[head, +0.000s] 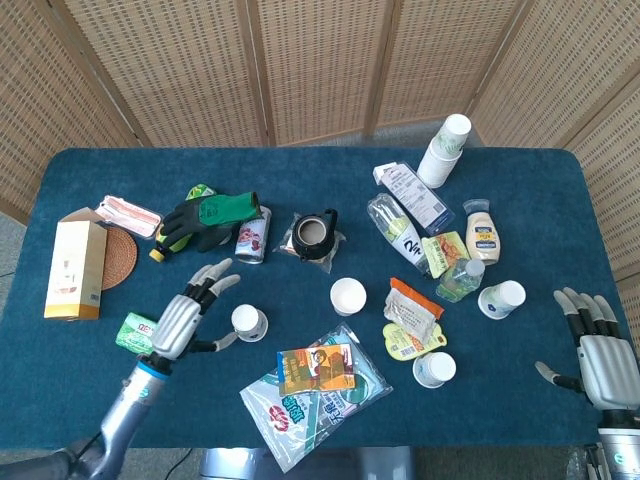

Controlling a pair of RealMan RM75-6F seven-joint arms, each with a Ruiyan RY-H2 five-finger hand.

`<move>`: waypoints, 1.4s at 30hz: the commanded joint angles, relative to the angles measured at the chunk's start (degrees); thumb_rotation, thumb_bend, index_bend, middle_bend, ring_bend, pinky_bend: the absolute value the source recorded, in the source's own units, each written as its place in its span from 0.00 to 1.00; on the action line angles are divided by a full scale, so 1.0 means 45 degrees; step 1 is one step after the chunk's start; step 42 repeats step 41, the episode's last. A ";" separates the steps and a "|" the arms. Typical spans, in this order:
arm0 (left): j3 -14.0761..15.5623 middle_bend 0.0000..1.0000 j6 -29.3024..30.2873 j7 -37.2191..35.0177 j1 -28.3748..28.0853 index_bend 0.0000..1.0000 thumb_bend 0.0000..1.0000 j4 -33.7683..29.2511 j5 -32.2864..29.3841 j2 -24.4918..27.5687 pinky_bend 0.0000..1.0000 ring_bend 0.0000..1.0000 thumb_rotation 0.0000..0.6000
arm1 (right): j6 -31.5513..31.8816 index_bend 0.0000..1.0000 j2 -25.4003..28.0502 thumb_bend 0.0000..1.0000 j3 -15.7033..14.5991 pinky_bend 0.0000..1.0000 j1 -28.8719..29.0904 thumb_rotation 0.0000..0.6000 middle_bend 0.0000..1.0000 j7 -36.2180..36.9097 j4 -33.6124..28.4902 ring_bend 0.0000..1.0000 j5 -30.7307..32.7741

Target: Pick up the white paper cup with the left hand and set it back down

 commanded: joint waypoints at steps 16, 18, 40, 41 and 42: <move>0.1109 0.00 0.2278 0.2311 0.2651 0.10 0.29 -0.1003 -0.0093 0.3868 0.00 0.00 1.00 | 0.0019 0.00 -0.0041 0.09 -0.0023 0.00 0.0008 1.00 0.00 -0.0373 -0.0147 0.00 -0.0039; 0.1087 0.00 0.2432 0.2229 0.2977 0.10 0.29 -0.0761 -0.0353 0.3829 0.00 0.00 1.00 | 0.0031 0.00 -0.0045 0.09 -0.0020 0.00 0.0002 1.00 0.00 -0.0442 -0.0176 0.00 -0.0028; 0.1011 0.00 0.2204 0.3694 0.4335 0.10 0.29 -0.4138 -0.1390 0.6804 0.00 0.00 1.00 | -0.0169 0.00 -0.0284 0.09 -0.0082 0.00 0.0084 1.00 0.00 -0.1254 -0.0215 0.00 0.0068; 0.1000 0.00 0.2183 0.3750 0.4363 0.10 0.29 -0.4228 -0.1384 0.6873 0.00 0.00 1.00 | -0.0192 0.00 -0.0319 0.09 -0.0105 0.00 0.0090 1.00 0.00 -0.1304 -0.0197 0.00 0.0053; 0.1000 0.00 0.2183 0.3750 0.4363 0.10 0.29 -0.4228 -0.1384 0.6873 0.00 0.00 1.00 | -0.0192 0.00 -0.0319 0.09 -0.0105 0.00 0.0090 1.00 0.00 -0.1304 -0.0197 0.00 0.0053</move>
